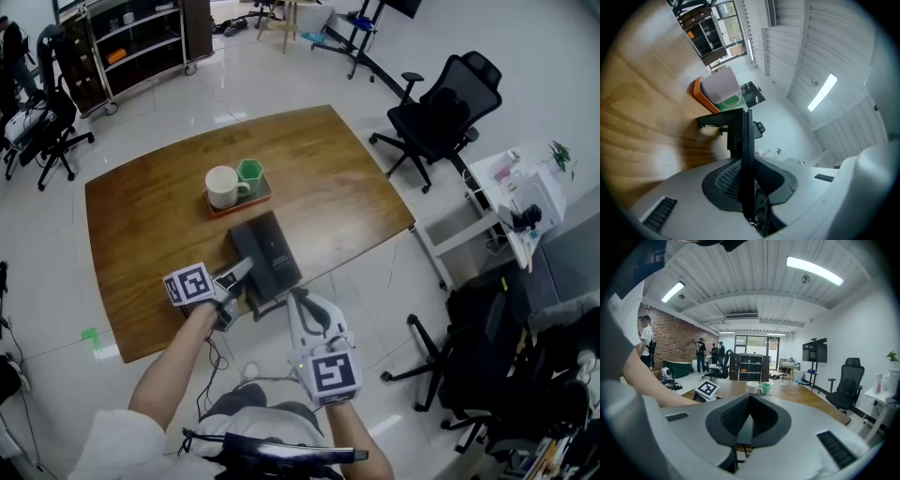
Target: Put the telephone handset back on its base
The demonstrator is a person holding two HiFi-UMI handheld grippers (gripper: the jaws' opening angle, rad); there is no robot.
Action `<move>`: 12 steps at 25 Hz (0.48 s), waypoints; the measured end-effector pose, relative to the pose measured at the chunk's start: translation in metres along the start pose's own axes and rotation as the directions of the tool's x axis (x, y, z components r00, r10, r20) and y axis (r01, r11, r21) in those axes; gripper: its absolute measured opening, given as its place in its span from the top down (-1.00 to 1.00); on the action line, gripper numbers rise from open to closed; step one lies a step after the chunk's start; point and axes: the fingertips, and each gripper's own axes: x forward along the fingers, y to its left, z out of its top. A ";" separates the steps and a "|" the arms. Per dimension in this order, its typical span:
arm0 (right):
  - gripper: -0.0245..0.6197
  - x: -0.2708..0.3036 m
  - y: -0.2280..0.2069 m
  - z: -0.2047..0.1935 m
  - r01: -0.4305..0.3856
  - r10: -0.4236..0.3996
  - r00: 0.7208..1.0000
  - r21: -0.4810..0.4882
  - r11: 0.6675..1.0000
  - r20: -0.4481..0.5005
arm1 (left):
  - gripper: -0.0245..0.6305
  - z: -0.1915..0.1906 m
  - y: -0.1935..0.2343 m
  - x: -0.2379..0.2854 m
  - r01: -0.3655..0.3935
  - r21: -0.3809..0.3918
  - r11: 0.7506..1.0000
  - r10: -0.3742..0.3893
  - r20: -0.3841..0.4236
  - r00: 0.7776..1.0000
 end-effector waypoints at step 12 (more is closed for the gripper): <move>0.91 0.002 0.001 0.004 0.000 0.000 1.000 0.018 1.000 0.004 | 0.71 -0.001 0.001 0.001 0.025 0.008 1.000 -0.025 -0.011 1.000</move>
